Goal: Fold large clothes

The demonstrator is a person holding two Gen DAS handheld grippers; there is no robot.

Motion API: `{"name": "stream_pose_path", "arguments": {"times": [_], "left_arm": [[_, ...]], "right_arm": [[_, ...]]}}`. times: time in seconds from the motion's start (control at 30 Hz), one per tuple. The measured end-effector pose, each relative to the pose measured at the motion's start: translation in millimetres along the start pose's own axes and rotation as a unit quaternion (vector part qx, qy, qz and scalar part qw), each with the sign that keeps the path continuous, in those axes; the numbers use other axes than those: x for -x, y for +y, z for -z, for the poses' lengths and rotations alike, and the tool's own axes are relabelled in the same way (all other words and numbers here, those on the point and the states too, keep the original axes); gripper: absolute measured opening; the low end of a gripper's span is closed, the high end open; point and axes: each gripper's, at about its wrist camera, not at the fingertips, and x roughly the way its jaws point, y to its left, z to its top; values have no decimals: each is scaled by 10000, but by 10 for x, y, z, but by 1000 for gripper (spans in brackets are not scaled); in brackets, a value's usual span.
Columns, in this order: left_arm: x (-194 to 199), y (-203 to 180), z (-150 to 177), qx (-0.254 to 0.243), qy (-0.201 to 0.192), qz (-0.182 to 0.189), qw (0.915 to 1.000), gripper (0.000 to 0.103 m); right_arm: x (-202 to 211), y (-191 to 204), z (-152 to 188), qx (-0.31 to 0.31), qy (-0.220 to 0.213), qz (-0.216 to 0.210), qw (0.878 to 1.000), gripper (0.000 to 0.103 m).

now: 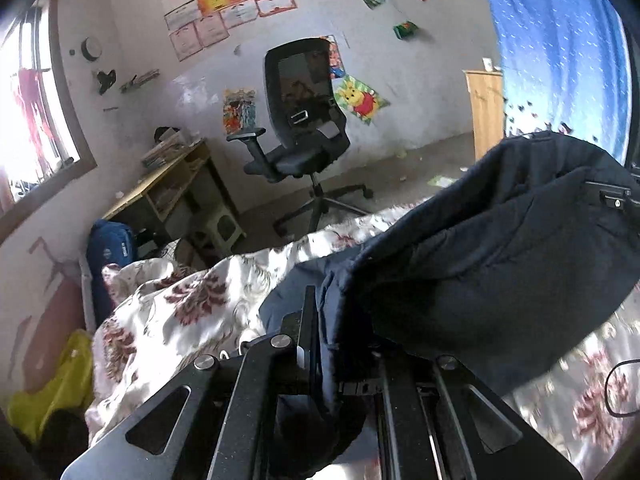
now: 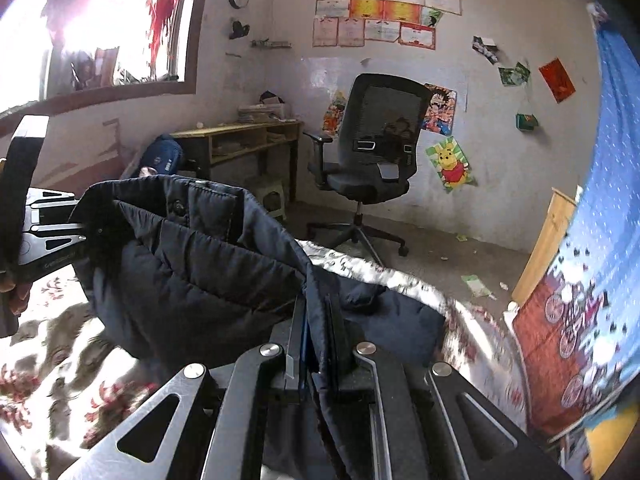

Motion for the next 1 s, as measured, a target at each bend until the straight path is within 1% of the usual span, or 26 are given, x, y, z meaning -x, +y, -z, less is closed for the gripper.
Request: {"name": "stream_pose_path", "arguments": {"times": [0.1, 0.13, 0.27, 0.4, 0.57, 0.63, 0.67, 0.73, 0.77, 0.8, 0.83, 0.87, 0.9, 0.93, 0.97, 1.0], "left_arm": [[-339, 134, -116, 53, -30, -45, 10000, 6], [-501, 195, -154, 138, -13, -37, 9999, 6], [-961, 338, -245, 332, 72, -33, 9994, 6], [-1426, 388, -234, 434, 210, -86, 9988, 6], [-1808, 341, -189, 425, 387, -86, 9983, 6], [-1932, 328, -166, 448, 466, -80, 9979, 6], [-1995, 323, -143, 489, 539, -80, 9973, 7], [-2033, 345, -84, 613, 577, -120, 9964, 10], [-2029, 359, -58, 677, 584, -106, 9959, 11], [-2016, 372, -37, 717, 583, -78, 9957, 12], [-1979, 398, -6, 740, 551, -43, 9957, 12], [-1971, 406, -12, 747, 530, -21, 9958, 13], [-1955, 427, -17, 763, 503, 7, 9958, 15], [-1920, 453, -16, 799, 460, 34, 9957, 17], [-1858, 484, -11, 867, 396, 45, 9954, 29], [-1766, 540, 4, 978, 257, -21, 9949, 56]], "right_arm": [[-386, -52, -202, 200, 30, 111, 9997, 7], [-501, -69, -250, 231, 41, 131, 9996, 7], [-1022, -128, -378, 392, 103, 268, 9988, 7], [-1515, -216, -352, 419, 104, 286, 9987, 8], [-1964, -277, -193, 540, 162, 452, 9974, 8], [-2110, -292, -140, 477, 242, 540, 9971, 11], [-2180, -306, -124, 419, 294, 585, 9970, 14], [-2277, -357, -86, 231, 428, 527, 9974, 19], [-2289, -381, -80, 142, 451, 497, 9976, 27], [-2283, -409, -77, 68, 439, 474, 9979, 40], [-2247, -433, -69, -1, 399, 449, 9982, 49], [-2171, -453, -66, -73, 272, 437, 9986, 66], [-2100, -465, -67, -109, 153, 418, 9990, 75], [-2025, -475, -76, -142, 45, 376, 9992, 76], [-1924, -492, -85, -200, -45, 308, 9993, 76], [-1855, -503, -79, -238, -69, 273, 9993, 78]]}}
